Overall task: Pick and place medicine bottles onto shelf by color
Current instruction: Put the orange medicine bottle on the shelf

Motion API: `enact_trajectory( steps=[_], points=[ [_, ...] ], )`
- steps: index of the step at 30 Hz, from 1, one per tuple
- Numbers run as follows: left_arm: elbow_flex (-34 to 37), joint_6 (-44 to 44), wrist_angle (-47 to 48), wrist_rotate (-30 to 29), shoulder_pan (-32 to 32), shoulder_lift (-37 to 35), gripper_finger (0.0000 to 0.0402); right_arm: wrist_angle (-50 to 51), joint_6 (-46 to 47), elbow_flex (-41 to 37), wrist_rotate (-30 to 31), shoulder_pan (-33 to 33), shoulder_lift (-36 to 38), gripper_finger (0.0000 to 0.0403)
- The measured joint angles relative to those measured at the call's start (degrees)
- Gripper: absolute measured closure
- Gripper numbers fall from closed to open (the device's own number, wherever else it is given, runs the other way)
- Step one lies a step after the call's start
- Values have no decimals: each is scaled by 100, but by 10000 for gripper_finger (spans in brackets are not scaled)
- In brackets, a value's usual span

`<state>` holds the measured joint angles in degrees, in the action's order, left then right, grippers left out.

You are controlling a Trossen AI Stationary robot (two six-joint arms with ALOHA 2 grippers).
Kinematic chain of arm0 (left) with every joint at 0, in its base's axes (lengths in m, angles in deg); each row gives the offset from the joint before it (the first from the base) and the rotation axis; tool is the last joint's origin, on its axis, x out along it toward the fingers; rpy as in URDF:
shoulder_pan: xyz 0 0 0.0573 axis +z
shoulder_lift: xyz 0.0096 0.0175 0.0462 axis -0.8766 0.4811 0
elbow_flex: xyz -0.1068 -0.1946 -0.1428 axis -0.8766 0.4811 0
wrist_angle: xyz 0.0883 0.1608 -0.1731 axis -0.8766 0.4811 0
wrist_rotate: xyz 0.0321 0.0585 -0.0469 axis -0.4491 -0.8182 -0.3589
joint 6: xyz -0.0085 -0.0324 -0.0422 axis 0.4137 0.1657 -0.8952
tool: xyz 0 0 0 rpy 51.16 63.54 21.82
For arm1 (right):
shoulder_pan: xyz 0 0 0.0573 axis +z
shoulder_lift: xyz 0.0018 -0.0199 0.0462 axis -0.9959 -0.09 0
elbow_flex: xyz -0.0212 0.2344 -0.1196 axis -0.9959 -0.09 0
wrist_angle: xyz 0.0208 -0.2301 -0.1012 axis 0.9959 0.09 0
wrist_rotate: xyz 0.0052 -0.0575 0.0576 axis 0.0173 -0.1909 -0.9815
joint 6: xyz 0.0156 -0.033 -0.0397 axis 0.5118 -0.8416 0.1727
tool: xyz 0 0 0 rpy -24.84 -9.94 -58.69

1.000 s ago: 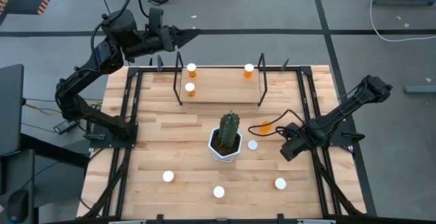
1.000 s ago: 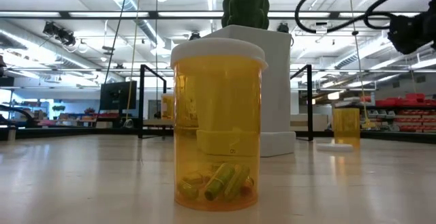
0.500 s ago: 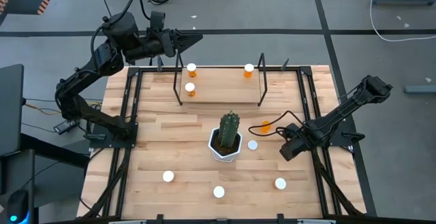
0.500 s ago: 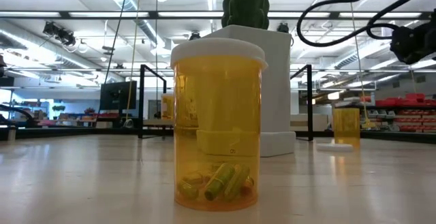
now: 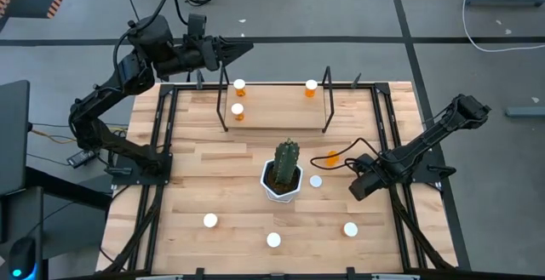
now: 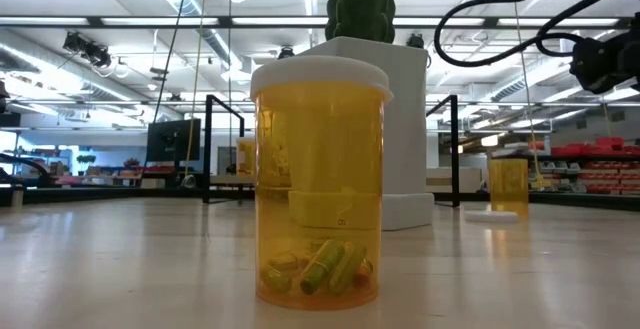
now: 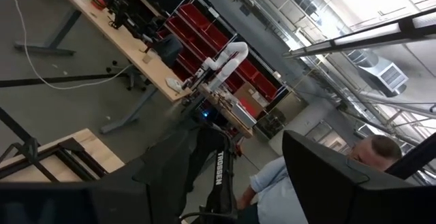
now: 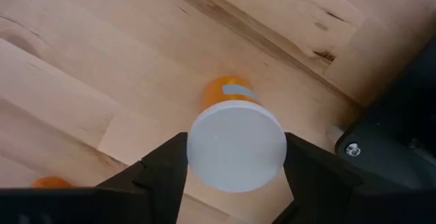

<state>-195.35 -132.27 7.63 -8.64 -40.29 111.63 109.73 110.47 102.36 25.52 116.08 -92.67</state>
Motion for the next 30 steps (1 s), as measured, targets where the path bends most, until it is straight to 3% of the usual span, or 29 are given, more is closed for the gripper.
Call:
enact_trajectory(
  steps=[20, 30],
  points=[
    [0, -102, -314, 1, 0, -1, 166, 7, -24, 254, -47, 0, 2, 174],
    [0, -31, -322, 0, 0, 0, 168, 683, -500, 1117, -7, -131, 2, 174]
  ],
)
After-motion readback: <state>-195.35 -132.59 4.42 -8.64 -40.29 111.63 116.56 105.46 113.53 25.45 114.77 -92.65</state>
